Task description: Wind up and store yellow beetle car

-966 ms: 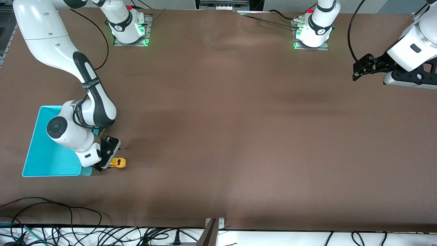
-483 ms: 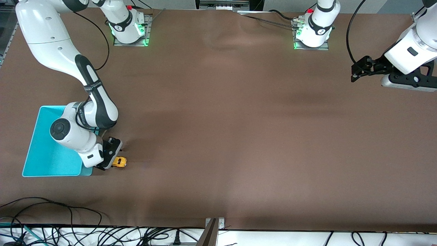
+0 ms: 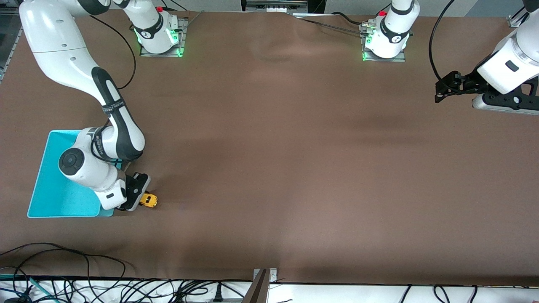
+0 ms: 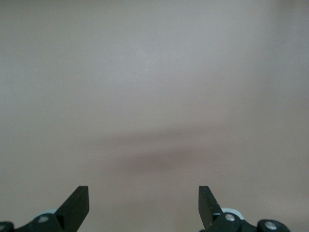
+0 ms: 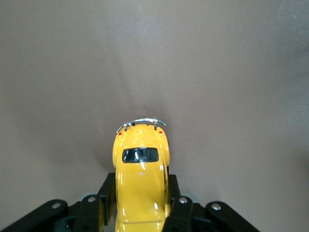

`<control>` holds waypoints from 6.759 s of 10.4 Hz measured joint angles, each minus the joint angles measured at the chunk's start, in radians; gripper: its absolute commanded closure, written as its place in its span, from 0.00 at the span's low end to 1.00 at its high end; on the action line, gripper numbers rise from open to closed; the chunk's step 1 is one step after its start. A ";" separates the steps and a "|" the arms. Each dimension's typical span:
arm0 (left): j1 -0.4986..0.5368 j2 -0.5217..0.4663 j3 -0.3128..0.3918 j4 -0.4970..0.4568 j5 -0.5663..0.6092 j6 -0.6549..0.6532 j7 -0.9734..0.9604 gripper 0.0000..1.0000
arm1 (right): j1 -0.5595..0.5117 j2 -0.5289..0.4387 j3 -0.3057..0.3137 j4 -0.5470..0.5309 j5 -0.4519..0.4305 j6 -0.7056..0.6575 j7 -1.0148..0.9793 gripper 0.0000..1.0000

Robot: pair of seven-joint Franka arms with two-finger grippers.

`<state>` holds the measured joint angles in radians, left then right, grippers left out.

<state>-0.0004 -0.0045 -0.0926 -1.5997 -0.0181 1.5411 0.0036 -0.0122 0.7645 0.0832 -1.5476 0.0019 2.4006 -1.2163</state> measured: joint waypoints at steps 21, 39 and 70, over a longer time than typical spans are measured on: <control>0.011 0.001 0.001 0.002 0.000 0.000 0.000 0.00 | -0.209 -0.020 -0.036 0.240 0.011 -0.472 -0.379 1.00; 0.011 0.002 -0.003 0.002 0.000 0.000 0.000 0.00 | -0.263 0.061 -0.024 0.168 0.074 -0.269 -0.527 0.00; 0.012 0.002 -0.005 0.003 0.000 0.000 0.000 0.00 | 0.012 -0.618 -0.002 -0.039 -0.041 -0.733 1.421 0.00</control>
<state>0.0111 -0.0027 -0.0975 -1.5963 -0.0181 1.5411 0.0037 -0.0003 0.1467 0.0808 -1.5867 -0.0391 1.6672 0.2045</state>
